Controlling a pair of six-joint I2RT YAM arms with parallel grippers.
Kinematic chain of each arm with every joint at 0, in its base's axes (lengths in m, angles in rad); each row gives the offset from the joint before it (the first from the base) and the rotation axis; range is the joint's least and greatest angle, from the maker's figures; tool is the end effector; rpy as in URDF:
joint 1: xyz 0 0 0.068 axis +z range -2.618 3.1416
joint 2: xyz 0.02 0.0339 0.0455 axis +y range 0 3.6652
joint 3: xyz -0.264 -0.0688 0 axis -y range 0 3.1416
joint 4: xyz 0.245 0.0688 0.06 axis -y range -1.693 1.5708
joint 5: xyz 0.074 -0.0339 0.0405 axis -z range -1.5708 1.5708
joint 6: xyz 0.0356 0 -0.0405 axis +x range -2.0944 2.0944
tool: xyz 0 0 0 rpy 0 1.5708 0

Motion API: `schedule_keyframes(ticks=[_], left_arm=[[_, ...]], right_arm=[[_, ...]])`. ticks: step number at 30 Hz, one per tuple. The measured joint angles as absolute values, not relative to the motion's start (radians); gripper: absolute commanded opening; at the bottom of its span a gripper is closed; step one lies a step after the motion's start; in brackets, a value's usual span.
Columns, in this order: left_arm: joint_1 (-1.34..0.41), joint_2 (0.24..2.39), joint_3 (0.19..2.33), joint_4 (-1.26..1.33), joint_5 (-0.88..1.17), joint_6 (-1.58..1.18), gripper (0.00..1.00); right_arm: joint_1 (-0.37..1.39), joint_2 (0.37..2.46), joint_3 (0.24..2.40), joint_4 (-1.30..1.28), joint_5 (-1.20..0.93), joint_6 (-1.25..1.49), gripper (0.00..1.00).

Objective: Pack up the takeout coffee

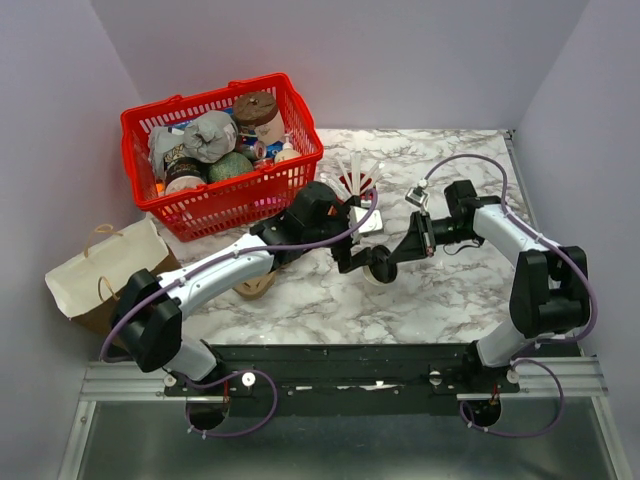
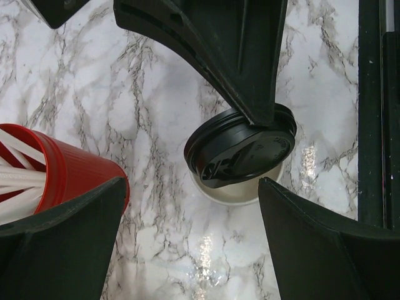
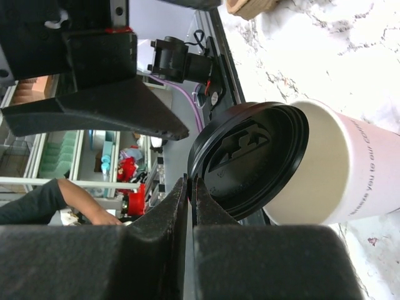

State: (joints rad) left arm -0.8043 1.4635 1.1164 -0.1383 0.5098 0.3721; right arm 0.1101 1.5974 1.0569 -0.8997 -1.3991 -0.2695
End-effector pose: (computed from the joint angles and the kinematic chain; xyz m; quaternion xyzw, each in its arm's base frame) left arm 0.2202 -0.2537 0.3000 0.5681 0.6171 -0.3181 0.4418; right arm 0.2729 0.0655 0.2234 -0.1853 0.7419 0.6365 0.1009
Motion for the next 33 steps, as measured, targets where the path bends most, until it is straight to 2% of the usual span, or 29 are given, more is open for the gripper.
schedule_keyframes(ticks=[16, 33], left_arm=[[-0.813, 1.499, 1.121, -0.120, 0.518, 0.365, 0.94], [-0.813, 1.545, 1.136, -0.083, 0.531, 0.346, 0.94]], right_arm=[[0.089, 1.614, 1.044, -0.899, -1.362, -0.270, 0.33], [0.070, 1.614, 1.044, -0.900, -1.316, -0.276, 0.33]])
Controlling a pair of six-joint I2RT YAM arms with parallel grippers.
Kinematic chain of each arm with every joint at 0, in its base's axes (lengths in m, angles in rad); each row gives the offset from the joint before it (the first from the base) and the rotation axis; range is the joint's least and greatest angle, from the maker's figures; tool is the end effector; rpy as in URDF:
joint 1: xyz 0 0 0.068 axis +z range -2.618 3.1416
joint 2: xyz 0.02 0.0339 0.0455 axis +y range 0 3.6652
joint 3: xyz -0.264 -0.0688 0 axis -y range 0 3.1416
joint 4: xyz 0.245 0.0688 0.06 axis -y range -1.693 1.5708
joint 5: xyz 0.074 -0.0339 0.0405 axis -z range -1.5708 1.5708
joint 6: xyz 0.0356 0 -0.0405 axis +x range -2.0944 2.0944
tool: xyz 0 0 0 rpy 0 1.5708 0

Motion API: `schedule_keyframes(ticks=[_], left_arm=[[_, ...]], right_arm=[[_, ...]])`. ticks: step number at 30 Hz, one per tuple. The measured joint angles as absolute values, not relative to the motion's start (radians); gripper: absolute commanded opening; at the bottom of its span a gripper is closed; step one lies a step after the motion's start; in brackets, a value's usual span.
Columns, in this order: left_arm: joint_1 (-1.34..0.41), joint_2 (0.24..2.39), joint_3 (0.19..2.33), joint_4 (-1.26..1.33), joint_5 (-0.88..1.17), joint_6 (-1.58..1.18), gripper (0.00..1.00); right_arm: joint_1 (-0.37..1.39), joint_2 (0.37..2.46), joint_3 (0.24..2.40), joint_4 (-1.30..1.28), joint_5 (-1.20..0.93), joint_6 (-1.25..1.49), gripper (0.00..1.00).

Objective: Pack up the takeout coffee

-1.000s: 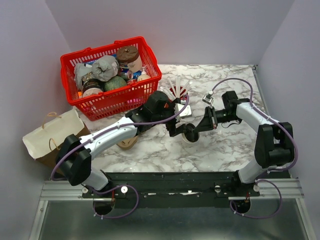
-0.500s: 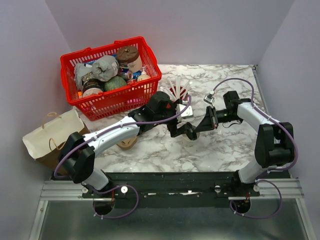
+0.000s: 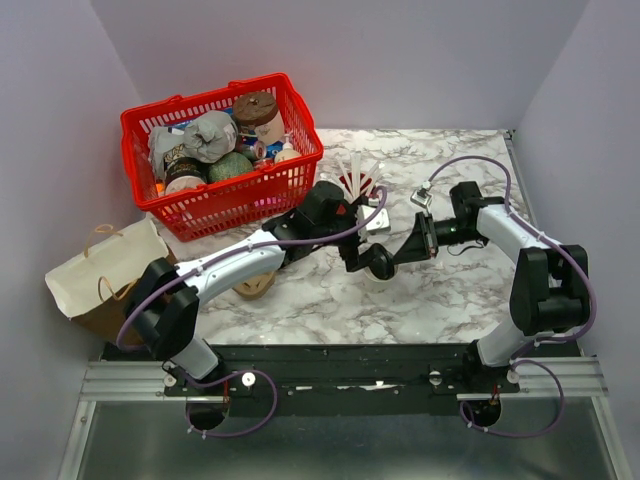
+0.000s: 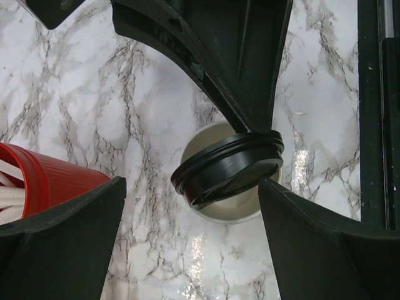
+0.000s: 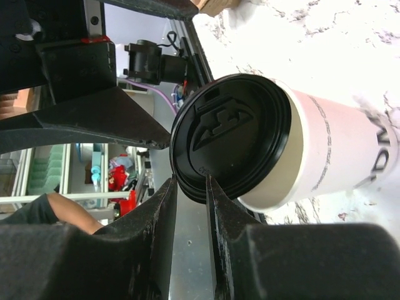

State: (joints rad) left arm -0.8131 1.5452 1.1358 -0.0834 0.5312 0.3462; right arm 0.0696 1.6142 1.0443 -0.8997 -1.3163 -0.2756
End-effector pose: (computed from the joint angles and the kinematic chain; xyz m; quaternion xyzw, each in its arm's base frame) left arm 0.2303 -0.2696 0.2854 0.5663 0.6191 -0.3337 0.4297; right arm 0.2754 0.0537 0.2130 -0.1662 0.7731 0.6035 0.1026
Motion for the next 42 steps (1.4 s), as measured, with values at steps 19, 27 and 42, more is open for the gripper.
schedule_keyframes(ticks=[19, 27, 42], left_arm=[[-0.814, 1.604, 1.188, -0.046, 0.533, 0.299, 0.94], [-0.815, 1.635, 1.201, -0.045, 0.535, 0.283, 0.94], [-0.821, 1.661, 1.205, -0.047, 0.563, 0.265, 0.91]], right_arm=[[0.039, 1.604, 1.040, -0.900, -1.274, -0.295, 0.38], [0.024, 1.604, 1.040, -0.900, -1.262, -0.306, 0.40], [0.024, 1.633, 1.041, -0.900, -1.222, -0.324, 0.41]])
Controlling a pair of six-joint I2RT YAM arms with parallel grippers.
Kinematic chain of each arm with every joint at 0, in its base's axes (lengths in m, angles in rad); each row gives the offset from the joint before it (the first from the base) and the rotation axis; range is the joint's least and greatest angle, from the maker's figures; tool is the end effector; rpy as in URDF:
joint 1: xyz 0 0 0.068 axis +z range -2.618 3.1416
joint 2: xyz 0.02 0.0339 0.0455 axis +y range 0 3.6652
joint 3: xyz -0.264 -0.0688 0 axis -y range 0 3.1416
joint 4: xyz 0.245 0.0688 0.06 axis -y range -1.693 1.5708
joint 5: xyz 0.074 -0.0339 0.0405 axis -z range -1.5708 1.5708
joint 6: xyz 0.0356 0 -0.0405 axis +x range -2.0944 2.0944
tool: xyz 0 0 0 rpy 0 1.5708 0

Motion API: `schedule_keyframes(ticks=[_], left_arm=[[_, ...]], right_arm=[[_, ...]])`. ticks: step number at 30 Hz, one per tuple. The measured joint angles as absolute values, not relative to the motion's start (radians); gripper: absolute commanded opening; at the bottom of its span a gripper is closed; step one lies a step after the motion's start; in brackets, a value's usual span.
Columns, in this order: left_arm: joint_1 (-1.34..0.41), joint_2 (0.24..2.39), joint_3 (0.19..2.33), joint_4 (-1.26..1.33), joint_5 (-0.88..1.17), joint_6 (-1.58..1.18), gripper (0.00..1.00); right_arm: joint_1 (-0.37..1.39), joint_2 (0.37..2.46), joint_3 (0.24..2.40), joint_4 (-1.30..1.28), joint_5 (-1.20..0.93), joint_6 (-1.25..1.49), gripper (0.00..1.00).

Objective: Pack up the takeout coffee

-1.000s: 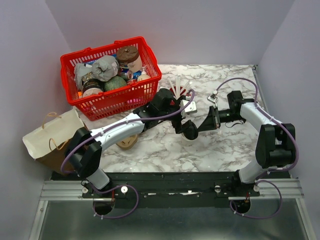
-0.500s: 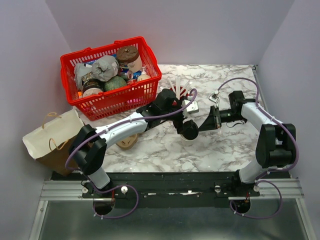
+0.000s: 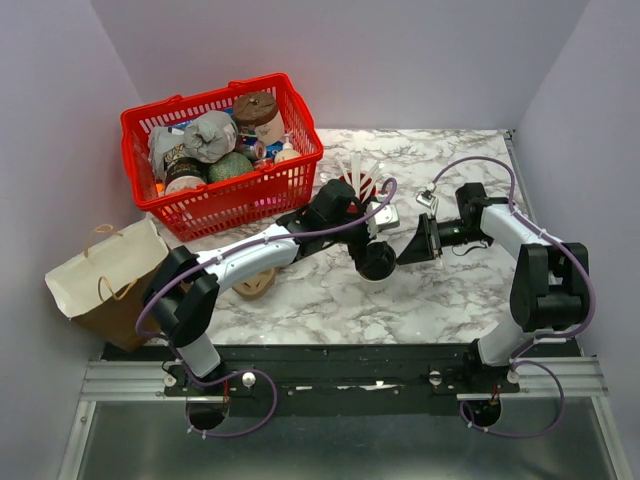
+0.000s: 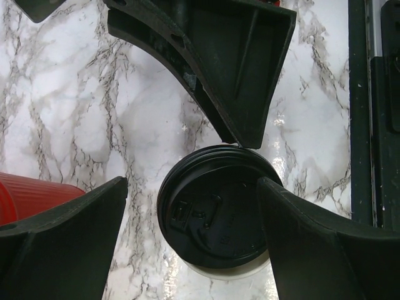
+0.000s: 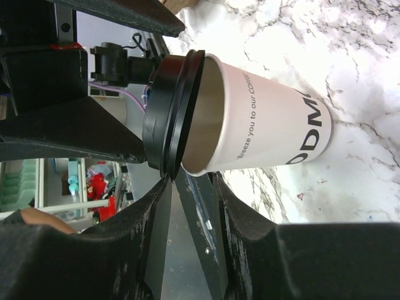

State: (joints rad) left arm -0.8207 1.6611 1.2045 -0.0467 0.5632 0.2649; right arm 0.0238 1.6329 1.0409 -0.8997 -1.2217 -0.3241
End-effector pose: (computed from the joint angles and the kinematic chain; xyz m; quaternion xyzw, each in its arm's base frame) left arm 0.2461 -0.2920 0.2720 0.5482 0.6351 -0.3641 0.4043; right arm 0.2791 0.0401 0.2042 -0.1640 0.8022 0.5618 0.1178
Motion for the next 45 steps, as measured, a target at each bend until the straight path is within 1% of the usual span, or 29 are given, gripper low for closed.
schedule_keyframes(ticks=[7, 19, 32, 45], left_arm=[[-0.821, 1.666, 1.212, -0.053, 0.584, 0.264, 0.89], [-0.822, 1.673, 1.216, -0.097, 0.598, 0.265, 0.88], [-0.823, 1.679, 1.216, -0.107, 0.603, 0.265, 0.86], [-0.823, 1.694, 1.216, -0.107, 0.607, 0.265, 0.89]], right_arm=[[0.024, 1.644, 1.041, -0.900, -1.216, -0.342, 0.42], [0.024, 1.711, 1.041, -0.900, -1.189, -0.370, 0.42], [0.024, 1.715, 1.042, -0.900, -1.164, -0.385, 0.43], [0.024, 1.715, 1.043, -0.900, -1.165, -0.393, 0.44]])
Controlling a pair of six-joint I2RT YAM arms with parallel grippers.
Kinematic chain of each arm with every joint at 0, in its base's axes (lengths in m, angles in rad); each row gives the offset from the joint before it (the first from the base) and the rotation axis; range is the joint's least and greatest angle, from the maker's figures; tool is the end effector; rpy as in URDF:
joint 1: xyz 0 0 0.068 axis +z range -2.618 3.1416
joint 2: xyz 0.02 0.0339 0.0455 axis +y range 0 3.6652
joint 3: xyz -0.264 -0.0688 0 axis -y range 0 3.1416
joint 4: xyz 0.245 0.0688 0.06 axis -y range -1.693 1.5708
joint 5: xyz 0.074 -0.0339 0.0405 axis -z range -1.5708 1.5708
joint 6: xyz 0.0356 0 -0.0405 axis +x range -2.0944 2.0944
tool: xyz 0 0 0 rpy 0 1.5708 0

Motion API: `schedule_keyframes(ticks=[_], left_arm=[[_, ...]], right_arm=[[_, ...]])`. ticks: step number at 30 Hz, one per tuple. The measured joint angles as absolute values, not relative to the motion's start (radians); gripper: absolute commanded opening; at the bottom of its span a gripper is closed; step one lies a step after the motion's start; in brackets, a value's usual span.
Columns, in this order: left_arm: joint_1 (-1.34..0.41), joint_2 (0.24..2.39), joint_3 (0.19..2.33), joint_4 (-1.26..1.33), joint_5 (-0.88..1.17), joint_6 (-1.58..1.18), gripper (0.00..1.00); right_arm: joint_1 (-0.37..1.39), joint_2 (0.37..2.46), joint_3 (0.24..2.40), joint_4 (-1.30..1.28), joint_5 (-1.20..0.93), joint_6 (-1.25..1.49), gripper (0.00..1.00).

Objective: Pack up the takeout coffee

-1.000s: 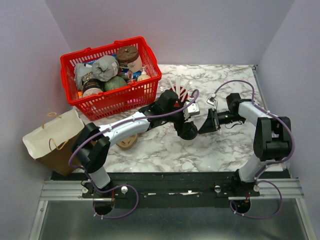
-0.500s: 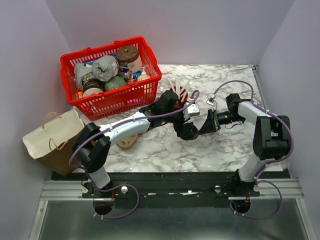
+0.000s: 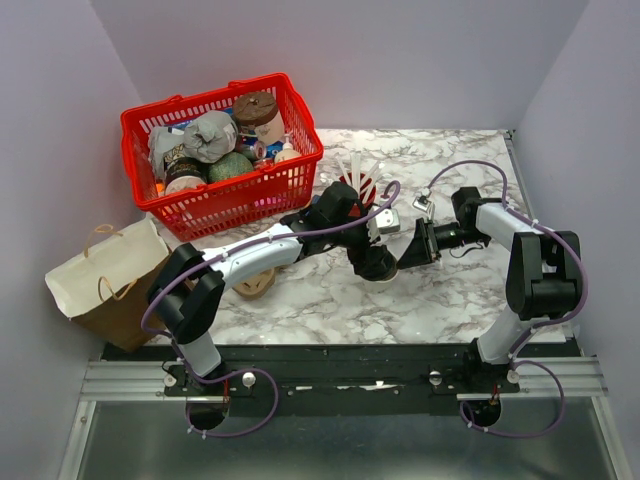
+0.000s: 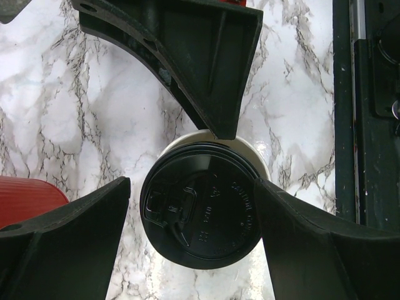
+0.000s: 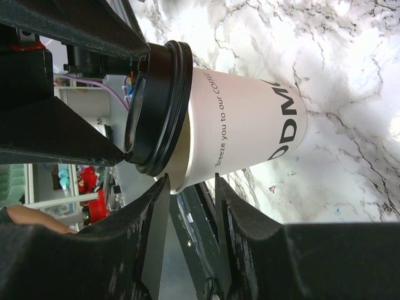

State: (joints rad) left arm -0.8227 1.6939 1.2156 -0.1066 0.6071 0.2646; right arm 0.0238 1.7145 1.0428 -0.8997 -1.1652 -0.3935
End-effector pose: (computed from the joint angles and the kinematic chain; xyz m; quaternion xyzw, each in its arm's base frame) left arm 0.2461 -0.2950 0.2590 0.5559 0.6463 -0.3775 0.3616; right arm 0.2860 0.0395 0.1812 -0.1728 0.8170 0.5409 0.1009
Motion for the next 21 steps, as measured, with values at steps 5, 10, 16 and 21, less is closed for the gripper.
schedule_keyframes(ticks=[5, 10, 16, 21], left_arm=[[-0.823, 1.694, 1.216, -0.106, 0.607, 0.264, 0.89], [-0.823, 1.693, 1.219, -0.107, 0.607, 0.265, 0.90], [-0.822, 1.673, 1.223, -0.108, 0.606, 0.265, 0.91], [-0.818, 1.646, 1.223, -0.108, 0.570, 0.257, 0.91]], right_arm=[[0.024, 1.715, 1.044, -0.900, -1.165, -0.394, 0.45], [0.024, 1.713, 1.050, -0.900, -1.165, -0.394, 0.45], [0.024, 1.713, 1.053, -0.900, -1.165, -0.394, 0.45], [0.024, 1.710, 1.054, -0.900, -1.164, -0.394, 0.59]])
